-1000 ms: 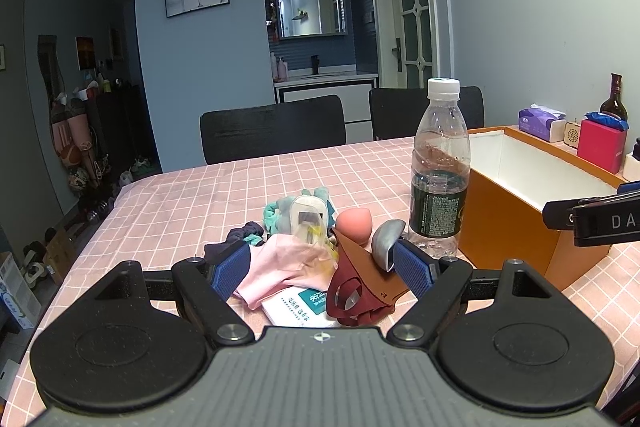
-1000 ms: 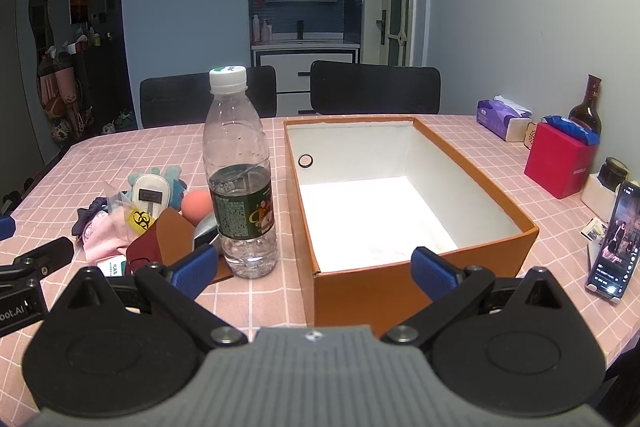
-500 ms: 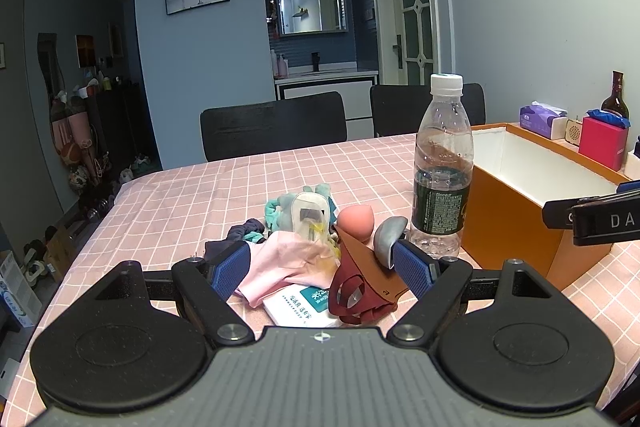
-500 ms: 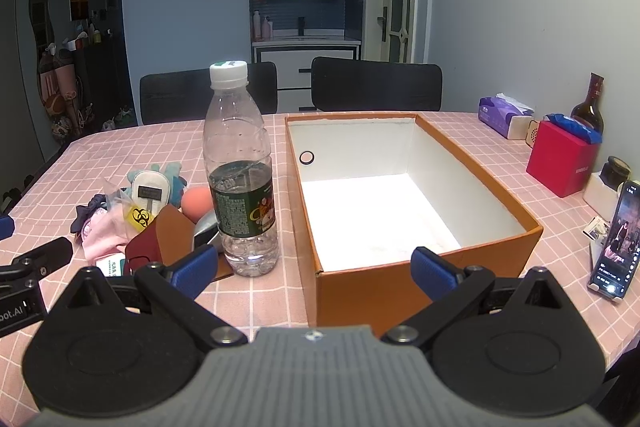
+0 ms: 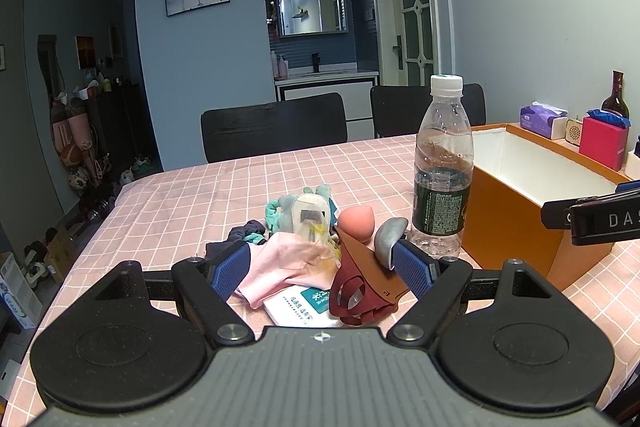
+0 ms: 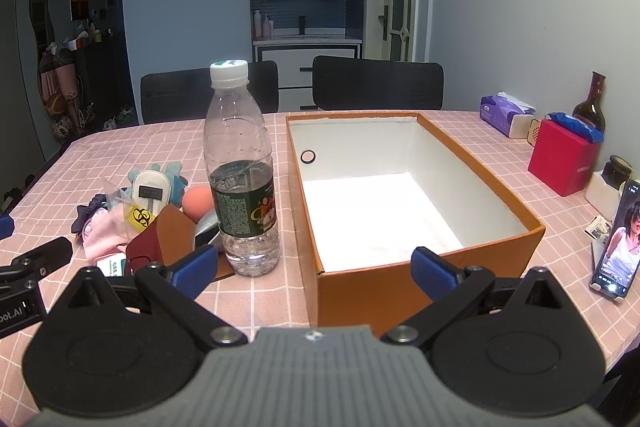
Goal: Organize soft objects
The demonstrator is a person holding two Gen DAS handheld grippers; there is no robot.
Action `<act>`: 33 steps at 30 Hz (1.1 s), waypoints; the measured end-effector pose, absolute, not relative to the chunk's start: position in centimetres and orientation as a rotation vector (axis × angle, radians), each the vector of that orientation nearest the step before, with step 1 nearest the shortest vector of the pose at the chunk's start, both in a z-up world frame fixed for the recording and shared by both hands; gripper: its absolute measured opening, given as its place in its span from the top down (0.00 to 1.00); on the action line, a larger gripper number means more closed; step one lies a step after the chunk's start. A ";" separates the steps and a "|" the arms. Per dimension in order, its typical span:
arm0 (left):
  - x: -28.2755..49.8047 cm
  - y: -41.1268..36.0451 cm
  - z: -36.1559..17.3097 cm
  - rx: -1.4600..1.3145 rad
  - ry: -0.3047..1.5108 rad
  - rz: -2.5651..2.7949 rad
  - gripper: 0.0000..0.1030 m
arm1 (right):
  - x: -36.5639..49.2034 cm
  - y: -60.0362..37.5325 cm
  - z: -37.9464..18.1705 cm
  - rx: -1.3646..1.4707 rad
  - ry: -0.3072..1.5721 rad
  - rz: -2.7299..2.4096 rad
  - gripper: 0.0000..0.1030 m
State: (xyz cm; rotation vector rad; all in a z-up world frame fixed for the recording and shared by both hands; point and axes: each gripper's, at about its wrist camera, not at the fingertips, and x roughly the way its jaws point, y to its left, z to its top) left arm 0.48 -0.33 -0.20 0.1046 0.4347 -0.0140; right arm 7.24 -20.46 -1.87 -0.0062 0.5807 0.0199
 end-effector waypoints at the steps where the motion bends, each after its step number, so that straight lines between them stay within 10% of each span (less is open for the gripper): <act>1: 0.5 -0.4 -0.2 0.106 0.435 -0.013 0.07 | 7.3 -20.4 -1.9 -0.007 0.581 0.020 0.02; 27: 0.7 0.4 -0.1 0.104 0.441 -0.005 0.08 | 7.3 -19.0 -2.3 0.003 0.541 0.108 0.02; 33: 1.2 2.1 -0.7 0.077 0.466 -0.049 0.21 | 7.7 -15.5 -2.9 -0.056 0.481 0.288 0.03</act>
